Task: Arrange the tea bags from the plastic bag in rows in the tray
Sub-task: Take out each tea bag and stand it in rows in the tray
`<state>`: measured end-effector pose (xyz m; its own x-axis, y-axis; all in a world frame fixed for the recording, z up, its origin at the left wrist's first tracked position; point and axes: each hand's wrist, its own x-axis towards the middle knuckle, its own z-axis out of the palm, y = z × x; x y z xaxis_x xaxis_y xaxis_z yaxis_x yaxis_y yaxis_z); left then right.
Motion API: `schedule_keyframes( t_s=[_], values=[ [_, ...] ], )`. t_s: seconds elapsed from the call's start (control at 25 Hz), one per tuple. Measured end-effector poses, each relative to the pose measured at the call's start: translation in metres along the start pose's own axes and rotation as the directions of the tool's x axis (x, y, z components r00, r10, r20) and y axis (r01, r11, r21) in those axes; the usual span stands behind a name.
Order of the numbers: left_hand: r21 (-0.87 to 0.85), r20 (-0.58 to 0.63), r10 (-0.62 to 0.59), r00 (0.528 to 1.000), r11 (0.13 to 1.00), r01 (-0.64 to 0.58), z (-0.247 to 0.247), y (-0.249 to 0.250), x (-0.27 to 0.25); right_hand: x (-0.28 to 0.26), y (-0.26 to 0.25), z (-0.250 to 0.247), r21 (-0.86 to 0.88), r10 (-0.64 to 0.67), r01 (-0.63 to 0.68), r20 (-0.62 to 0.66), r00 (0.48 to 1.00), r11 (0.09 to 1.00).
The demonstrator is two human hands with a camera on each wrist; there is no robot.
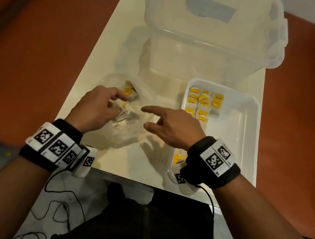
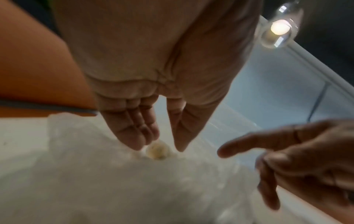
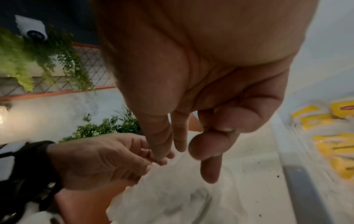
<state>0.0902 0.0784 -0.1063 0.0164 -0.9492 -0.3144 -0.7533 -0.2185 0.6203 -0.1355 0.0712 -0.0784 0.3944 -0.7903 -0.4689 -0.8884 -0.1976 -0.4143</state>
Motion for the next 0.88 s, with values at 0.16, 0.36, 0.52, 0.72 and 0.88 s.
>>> schedule_keyframes(
  t_s=[0.16, 0.36, 0.52, 0.72, 0.88],
  values=[
    [0.426, 0.051, 0.044, 0.998, 0.903, -0.061, 0.018, -0.009, 0.007, 0.008, -0.008, 0.017, -0.093, 0.025, -0.021, 0.050, 0.998, 0.995],
    [0.469, 0.000, 0.077, 0.997, 0.880, -0.068, 0.027, -0.015, 0.013, 0.006, -0.010, 0.028, -0.099, 0.032, -0.027, 0.049, 0.998, 0.995],
    [0.314, -0.033, 0.061, 0.998, 0.948, -0.048, 0.023, -0.016, 0.017, 0.001, -0.011, 0.029, -0.096, 0.039, -0.035, 0.046, 0.998, 0.995],
    [0.054, -0.147, 0.010, 0.989, 0.999, -0.002, 0.013, -0.016, 0.020, -0.003, -0.016, 0.024, -0.057, 0.020, -0.019, 0.019, 1.000, 0.998],
    [-0.558, 0.002, -0.208, 0.978, 0.812, 0.174, 0.003, -0.013, 0.018, -0.003, -0.017, 0.025, -0.025, 0.013, -0.012, 0.014, 1.000, 1.000]
  ],
)
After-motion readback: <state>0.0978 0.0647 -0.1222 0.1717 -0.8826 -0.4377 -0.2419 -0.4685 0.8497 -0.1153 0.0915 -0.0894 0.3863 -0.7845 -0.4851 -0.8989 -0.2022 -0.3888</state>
